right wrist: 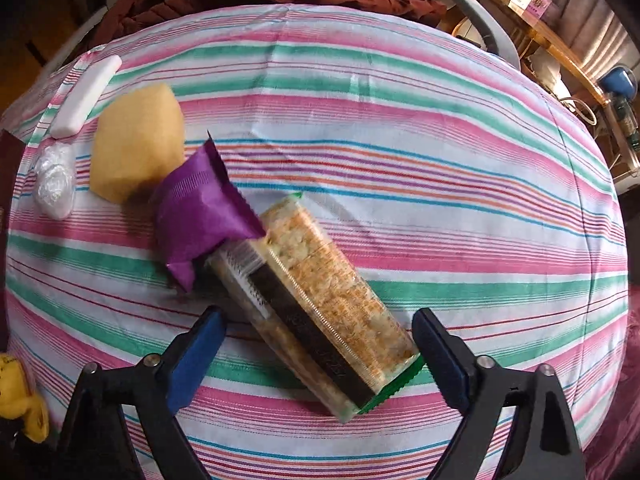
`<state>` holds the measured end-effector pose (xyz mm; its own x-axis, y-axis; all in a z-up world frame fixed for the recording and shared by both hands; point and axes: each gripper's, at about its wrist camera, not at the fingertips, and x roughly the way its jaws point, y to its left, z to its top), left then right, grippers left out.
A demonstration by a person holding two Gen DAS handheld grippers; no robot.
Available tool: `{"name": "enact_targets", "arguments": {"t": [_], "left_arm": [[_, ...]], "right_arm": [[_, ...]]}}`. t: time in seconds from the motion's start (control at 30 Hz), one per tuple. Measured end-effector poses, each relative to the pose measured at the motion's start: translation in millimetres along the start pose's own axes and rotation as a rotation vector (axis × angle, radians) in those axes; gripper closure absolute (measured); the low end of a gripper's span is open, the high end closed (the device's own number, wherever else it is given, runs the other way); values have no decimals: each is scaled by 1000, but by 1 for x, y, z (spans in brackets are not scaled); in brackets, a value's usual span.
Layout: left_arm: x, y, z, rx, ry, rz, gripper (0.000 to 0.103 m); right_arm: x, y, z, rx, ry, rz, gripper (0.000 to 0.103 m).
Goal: Organize objects
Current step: 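Grasp the clear cracker pack with the right gripper while the left holds the glove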
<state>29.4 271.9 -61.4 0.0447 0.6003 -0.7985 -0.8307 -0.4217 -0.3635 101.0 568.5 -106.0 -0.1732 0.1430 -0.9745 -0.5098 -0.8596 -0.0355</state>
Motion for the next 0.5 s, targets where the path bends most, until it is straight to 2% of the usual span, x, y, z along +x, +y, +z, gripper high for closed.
{"name": "enact_targets", "arguments": {"t": [0.03, 0.07, 0.1, 0.13, 0.3, 0.5], "left_arm": [[0, 0, -1, -2, 2, -2, 65], [1, -1, -1, -2, 3, -5, 65], [0, -2, -2, 0, 1, -6, 65], [-1, -3, -2, 3, -2, -9, 65], [-11, -7, -6, 11, -24, -9, 65], [-29, -6, -12, 7, -64, -10, 65]], "right_arm": [[-3, -1, -3, 9, -9, 13, 28], [-7, -1, -5, 18, -13, 12, 36], [-11, 1, -9, 27, -12, 14, 51], [-15, 6, -14, 16, -9, 14, 53], [-28, 31, -36, -21, 11, 2, 54], [-54, 49, -47, -13, -33, 71, 55]]}}
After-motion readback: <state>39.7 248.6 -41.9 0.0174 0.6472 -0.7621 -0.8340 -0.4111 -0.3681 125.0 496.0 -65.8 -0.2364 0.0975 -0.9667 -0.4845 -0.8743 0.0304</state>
